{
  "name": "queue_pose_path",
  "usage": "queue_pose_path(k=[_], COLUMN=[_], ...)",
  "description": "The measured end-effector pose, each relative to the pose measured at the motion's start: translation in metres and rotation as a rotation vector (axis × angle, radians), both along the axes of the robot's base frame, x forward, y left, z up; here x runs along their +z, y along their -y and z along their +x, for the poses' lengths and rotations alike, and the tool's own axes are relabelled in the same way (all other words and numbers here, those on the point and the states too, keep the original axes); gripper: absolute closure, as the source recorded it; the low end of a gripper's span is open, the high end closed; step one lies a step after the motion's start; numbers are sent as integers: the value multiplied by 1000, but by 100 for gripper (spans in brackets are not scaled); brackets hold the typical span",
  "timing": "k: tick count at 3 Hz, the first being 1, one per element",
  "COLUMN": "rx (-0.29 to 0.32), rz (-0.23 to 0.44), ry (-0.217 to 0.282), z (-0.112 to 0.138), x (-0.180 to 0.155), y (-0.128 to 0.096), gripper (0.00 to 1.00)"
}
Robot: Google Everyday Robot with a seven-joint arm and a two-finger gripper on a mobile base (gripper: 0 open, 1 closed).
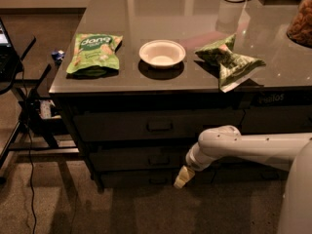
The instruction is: Open middle drawer
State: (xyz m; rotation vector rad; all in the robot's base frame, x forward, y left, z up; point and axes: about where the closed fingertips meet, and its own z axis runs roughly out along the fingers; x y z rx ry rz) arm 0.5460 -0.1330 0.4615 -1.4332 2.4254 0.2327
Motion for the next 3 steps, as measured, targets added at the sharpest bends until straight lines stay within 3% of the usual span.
queue_pose_path(k=[3], rx=[9], rz=[-31], ry=[43], z=[35], x=[-25], y=[25], gripper=[0])
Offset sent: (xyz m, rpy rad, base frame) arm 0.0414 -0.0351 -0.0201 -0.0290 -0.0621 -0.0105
